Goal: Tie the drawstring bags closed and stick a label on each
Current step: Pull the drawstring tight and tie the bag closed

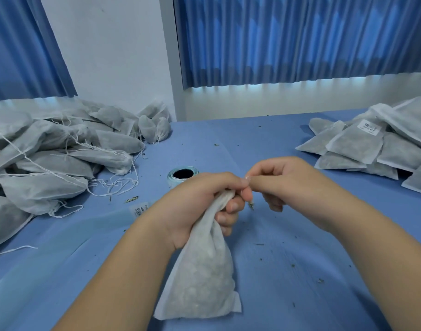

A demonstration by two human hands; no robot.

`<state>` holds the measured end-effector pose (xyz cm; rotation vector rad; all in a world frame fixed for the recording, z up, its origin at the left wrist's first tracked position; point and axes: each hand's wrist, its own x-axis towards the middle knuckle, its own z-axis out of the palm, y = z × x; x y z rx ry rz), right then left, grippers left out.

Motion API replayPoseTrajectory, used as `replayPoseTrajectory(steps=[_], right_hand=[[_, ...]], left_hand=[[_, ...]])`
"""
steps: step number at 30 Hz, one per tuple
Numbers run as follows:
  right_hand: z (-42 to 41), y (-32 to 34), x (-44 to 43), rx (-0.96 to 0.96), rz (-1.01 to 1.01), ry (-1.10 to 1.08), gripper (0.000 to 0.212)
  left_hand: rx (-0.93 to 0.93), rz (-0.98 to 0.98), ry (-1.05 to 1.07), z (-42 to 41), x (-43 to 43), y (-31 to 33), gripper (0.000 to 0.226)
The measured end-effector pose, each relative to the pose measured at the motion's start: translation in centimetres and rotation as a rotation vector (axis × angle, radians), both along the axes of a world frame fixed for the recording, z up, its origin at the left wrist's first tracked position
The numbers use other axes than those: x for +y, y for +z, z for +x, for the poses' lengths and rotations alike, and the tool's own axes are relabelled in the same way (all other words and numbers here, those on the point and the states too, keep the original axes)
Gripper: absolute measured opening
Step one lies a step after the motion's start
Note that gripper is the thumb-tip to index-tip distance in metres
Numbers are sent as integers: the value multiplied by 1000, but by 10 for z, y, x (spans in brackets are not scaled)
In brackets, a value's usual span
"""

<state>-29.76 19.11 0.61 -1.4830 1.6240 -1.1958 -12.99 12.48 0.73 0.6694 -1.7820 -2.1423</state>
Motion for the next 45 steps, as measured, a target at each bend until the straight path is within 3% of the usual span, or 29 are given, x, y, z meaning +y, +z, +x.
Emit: replayPoseTrajectory(steps=[2,4,6,7,10,13,17,38,45], right_hand=[[-2,-2,-2,65,51,-46,10],[-5,-5,-4,262,58,-147,5],[-8,-7,-5,497,21,-251,23],[-7,-6,-5,518,-29,-273,28],[-1,0,-3,268,-209,-289,23],[3,4,-1,11,-265,-245,18],[9,10,5,-125,-242,-82,17],[4,0,1,-141,-75,198,33],[2,-2,0,-149,-76,244,29]], left_hand=[[50,126,-24,-1,-4,-2,16],[111,231,-23,-2,-7,-3,16],[152,304,5,-2,-10,-3,14],[165,326,21,-1,-11,-3,13],[187,363,62,-2,-13,-3,10],[185,380,68,-1,-13,-4,10],[172,372,73,-1,-13,-4,11],[-6,-25,34,1,-2,-3,19],[-5,-143,159,2,-1,-2,15]])
